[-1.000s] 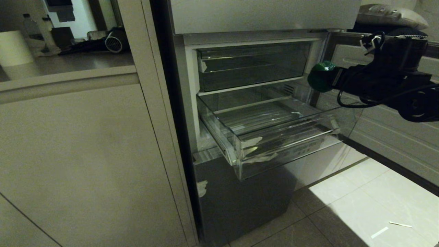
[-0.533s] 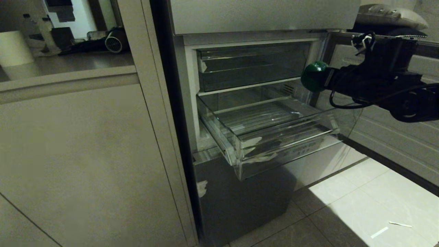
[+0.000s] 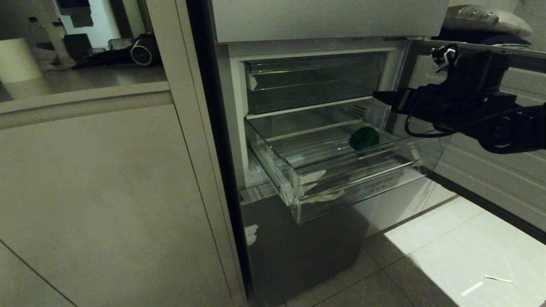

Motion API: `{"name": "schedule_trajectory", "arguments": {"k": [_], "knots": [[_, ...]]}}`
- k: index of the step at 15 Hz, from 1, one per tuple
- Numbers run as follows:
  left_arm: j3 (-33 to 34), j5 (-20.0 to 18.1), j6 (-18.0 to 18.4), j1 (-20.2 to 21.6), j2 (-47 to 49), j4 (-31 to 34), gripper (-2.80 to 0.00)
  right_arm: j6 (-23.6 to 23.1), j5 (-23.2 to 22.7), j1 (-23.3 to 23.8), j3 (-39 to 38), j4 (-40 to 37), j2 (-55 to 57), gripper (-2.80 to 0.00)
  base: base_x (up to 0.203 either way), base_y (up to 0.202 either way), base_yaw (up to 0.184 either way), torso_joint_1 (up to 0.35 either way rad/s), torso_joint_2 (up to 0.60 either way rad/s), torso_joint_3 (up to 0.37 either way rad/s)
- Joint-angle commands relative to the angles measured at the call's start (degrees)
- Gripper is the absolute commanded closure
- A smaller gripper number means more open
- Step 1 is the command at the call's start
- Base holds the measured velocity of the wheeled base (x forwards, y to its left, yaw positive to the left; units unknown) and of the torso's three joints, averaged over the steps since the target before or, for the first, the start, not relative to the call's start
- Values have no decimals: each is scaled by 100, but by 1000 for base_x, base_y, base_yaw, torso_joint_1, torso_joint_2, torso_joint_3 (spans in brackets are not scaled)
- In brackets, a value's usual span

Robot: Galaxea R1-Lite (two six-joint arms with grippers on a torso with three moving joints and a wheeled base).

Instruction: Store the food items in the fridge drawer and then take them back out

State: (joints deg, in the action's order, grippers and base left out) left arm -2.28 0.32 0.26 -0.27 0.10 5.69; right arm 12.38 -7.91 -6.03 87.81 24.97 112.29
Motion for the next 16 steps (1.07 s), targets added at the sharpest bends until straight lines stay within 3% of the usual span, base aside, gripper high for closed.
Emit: {"name": "schedule_trajectory", "arguments": {"k": [1,2,3,4,8,12,14,16], "knots": [[-1,3,1,0,8,2,0,19,56,-3,-124,17,-169,-280,0,0,0,0,0,0],[-1,3,1,0,8,2,0,13,145,-6,-278,17,-362,-280,0,0,0,0,0,0],[-1,3,1,0,8,2,0,5,222,-26,-504,24,-632,-43,0,0,0,0,0,0],[-1,3,1,0,8,2,0,8,286,-44,-819,27,-1001,0,0,0,0,0,0,0],[-1,3,1,0,8,2,0,76,462,-41,-2806,16,-3106,0,0,0,0,0,0,0],[-1,3,1,0,8,2,0,465,1064,70,-5067,11,-5599,0,0,0,0,0,0,0],[-1,3,1,0,8,2,0,681,1698,367,-6315,10,-6498,0,0,0,0,0,0,0],[-8,3,1,0,8,2,0,946,2223,1210,-6980,21,-6968,0,0,0,0,0,0,0]]}}
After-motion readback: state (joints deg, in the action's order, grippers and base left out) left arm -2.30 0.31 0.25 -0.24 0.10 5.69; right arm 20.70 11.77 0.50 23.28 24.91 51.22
